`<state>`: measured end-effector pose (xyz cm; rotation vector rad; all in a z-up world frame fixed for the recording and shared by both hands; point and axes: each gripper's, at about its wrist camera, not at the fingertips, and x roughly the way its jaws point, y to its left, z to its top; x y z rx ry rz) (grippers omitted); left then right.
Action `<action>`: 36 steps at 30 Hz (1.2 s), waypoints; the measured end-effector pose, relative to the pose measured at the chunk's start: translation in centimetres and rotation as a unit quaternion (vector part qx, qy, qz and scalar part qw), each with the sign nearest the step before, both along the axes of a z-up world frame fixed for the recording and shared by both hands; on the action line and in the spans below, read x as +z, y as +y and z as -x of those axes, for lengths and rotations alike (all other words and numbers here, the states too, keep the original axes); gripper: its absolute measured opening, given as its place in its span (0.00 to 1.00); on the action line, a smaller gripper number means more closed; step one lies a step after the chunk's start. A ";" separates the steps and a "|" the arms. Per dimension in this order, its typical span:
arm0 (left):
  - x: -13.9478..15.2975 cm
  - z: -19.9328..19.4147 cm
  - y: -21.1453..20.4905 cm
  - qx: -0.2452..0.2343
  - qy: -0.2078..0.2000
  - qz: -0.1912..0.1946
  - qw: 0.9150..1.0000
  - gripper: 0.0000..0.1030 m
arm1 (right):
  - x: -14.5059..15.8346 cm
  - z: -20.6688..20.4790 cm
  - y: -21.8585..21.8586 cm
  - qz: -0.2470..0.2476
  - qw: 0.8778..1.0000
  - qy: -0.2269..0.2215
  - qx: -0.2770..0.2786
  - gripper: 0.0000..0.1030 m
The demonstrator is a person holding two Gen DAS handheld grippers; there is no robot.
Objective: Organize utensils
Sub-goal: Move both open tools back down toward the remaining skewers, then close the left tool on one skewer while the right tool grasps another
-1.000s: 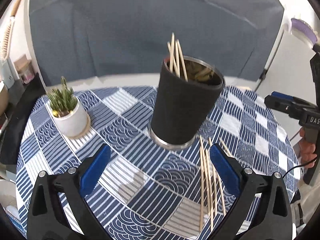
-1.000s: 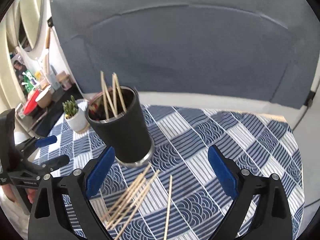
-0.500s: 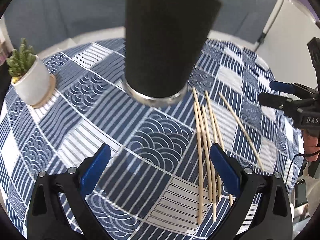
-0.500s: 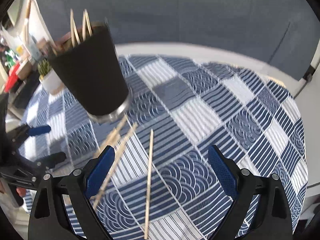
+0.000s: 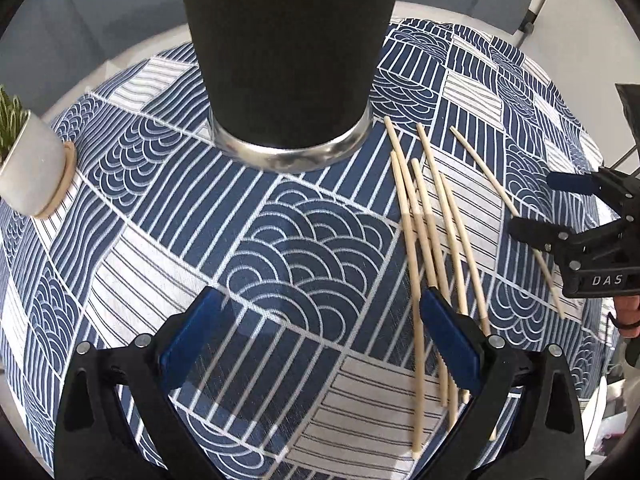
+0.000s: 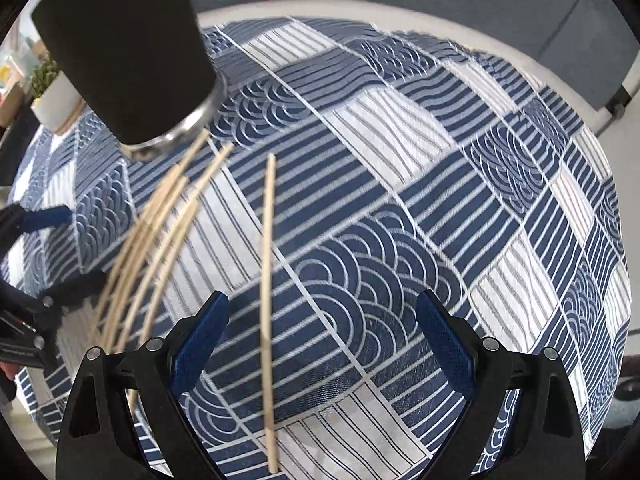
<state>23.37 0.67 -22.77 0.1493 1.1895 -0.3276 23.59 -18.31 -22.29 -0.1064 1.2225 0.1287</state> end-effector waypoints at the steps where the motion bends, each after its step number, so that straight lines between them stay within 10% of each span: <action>1: 0.0 -0.1 -0.1 0.001 0.000 -0.003 1.000 0.94 | 0.0 0.1 -0.2 -0.006 1.000 0.000 -0.004 0.88; 10: -0.3 -0.9 -1.2 0.000 0.009 -0.041 0.999 0.96 | -0.3 -0.7 -0.6 -0.004 1.000 0.028 -0.007 0.86; 16: 0.1 -0.8 -0.9 0.012 -0.003 -0.037 0.999 0.85 | 0.9 -1.3 0.2 -0.001 0.999 0.035 0.023 0.10; 25: 1.3 -0.6 3.0 0.042 0.006 -0.024 0.999 0.14 | 1.2 -1.8 0.1 0.006 0.999 0.037 0.013 0.05; 36: 1.2 2.2 6.7 0.086 0.073 0.039 0.993 0.04 | 3.5 -0.1 -2.5 -0.036 0.999 0.023 0.001 0.04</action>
